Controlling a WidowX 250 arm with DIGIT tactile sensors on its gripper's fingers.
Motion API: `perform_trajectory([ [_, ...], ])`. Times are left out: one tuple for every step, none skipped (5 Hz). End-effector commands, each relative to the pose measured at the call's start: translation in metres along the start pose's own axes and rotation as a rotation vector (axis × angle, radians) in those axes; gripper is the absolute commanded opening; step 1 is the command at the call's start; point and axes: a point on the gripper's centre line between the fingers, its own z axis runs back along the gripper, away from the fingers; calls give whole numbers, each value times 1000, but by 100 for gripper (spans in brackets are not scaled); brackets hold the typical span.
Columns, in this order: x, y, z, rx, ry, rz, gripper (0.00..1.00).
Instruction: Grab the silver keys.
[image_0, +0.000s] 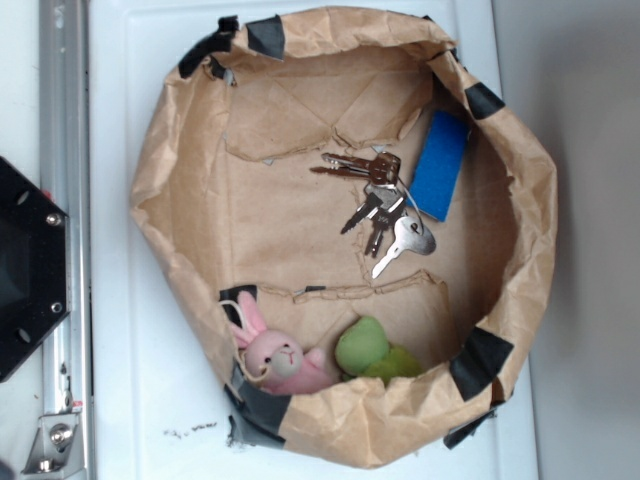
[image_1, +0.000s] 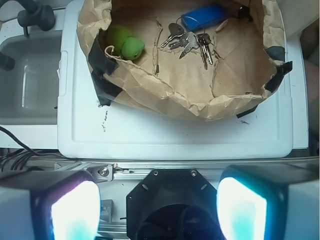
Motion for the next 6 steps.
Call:
perform_trajectory([
  [0,0,0,0,0,0,100],
  [29,7,-19,25,31,-75,100],
  [51,15,-33,15,36,-64,100],
  [86,28,-51,15,53,-96,100],
  [103,33,-57,16,11,-229,100],
  [123,38,-64,70,-25,-362,100],
])
